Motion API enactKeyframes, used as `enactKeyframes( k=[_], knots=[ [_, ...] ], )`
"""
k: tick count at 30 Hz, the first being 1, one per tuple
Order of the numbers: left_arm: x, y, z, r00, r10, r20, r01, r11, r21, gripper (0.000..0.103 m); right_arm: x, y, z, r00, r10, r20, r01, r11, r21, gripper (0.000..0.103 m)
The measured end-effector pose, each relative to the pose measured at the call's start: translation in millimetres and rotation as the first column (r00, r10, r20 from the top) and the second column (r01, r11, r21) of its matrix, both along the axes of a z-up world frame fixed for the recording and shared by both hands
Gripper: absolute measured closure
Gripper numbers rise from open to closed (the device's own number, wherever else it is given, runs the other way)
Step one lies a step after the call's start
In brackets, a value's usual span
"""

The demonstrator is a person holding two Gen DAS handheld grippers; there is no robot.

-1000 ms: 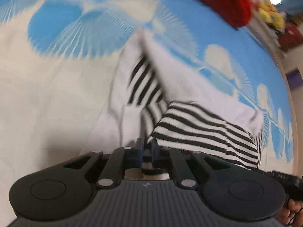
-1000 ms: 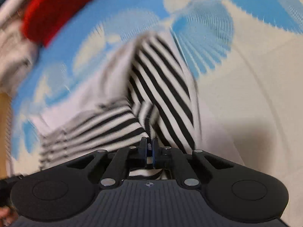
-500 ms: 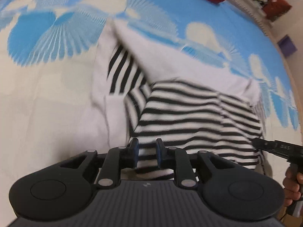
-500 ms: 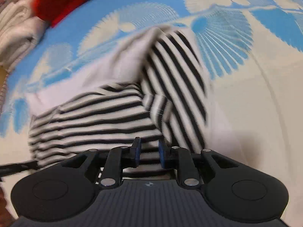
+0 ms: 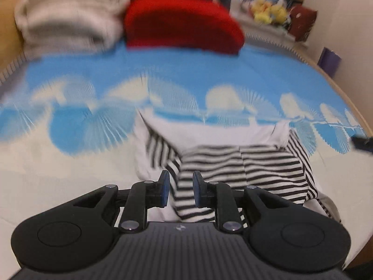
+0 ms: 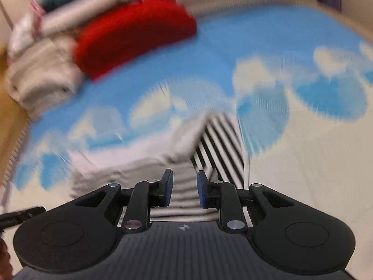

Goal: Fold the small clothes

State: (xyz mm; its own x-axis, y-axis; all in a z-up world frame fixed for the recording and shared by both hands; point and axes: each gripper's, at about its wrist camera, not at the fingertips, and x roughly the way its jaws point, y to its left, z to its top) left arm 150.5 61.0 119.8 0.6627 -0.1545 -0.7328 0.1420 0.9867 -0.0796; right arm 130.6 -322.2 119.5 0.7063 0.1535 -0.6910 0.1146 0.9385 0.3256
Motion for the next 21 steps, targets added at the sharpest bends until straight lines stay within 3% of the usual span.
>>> enactKeyframes(
  k=[2,4,6,8,14,17,20,21],
  knots=[
    [-30.4,6.5,21.8,0.998,0.009,0.07,-0.01,1.0,0.009,0.081,-32.3,-4.7,31.2,0.994,0.006,0.107,-0.004,1.0,-0.016,0.078],
    [-70.4,14.8,39.5,0.992,0.015,0.125,-0.015,1.0,-0.006,0.076,-71.0,-8.3,51.2,0.981,0.018,0.194,-0.007,0.998,-0.058,0.069],
    [-111.2,23.6,45.3,0.987,0.022,0.162,-0.019,1.0,-0.022,0.069,-112.7,-16.0,59.1,0.966,0.02,0.259,0.006,0.995,-0.102,0.061],
    [-144.6,25.0,44.1,0.985,0.032,0.169,-0.026,0.999,-0.04,0.069,-151.3,-23.2,57.7,0.961,0.01,0.278,0.028,0.991,-0.133,0.06],
    [-200.3,39.9,-1.3,0.995,0.087,0.048,-0.082,0.992,-0.1,0.069,-211.1,-51.3,-0.7,0.986,-0.112,0.123,0.123,0.989,-0.082,0.06],
    [-202.6,50.3,-35.3,0.989,0.118,-0.092,-0.133,0.975,-0.179,0.069,-224.7,-58.1,-37.2,0.988,-0.154,0.022,0.155,0.986,-0.067,0.06],
    [-197.4,54.2,-68.3,0.974,0.146,-0.172,-0.172,0.974,-0.146,0.067,-229.1,-62.4,-62.1,0.982,-0.175,-0.066,0.171,0.984,-0.055,0.06],
    [-195.5,55.6,-79.5,0.966,0.159,-0.205,-0.189,0.972,-0.139,0.063,-227.9,-64.9,-69.8,0.981,-0.168,-0.093,0.166,0.986,-0.027,0.059]
  ],
)
